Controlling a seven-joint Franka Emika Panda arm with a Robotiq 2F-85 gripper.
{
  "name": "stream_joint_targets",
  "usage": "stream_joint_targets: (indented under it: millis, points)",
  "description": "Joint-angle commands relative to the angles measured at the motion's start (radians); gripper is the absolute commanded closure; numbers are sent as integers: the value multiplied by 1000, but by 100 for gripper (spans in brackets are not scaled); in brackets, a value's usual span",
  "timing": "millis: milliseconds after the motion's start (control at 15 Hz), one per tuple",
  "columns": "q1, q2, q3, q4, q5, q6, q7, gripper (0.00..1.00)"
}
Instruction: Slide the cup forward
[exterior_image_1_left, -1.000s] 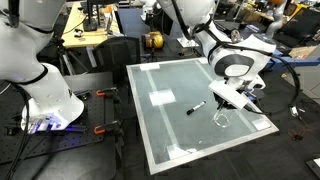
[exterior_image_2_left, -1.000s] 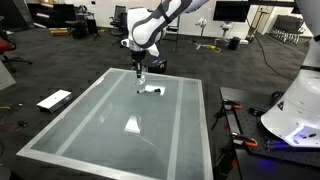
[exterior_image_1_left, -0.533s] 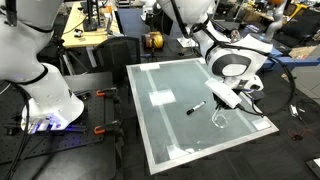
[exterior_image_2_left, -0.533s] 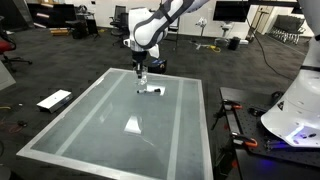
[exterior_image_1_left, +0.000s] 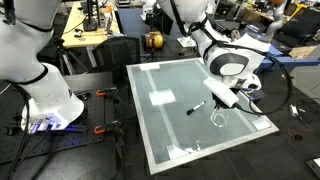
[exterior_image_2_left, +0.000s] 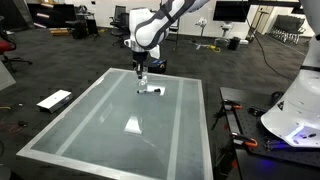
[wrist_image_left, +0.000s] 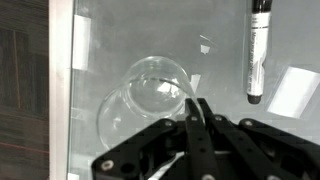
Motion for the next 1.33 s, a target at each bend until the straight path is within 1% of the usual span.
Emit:
stream_joint_targets:
  millis: [0, 133, 400, 667, 1267]
  points:
    - [3, -3, -3, -1, -12, 8, 27, 99]
    - [23, -14, -23, -31, -21, 53, 83, 99]
    - [57, -22, -54, -69, -38, 99, 190, 99]
    - [74, -52, -66, -128, -48, 114, 257, 99]
    - [43, -185, -43, -346, -2, 151, 250, 99]
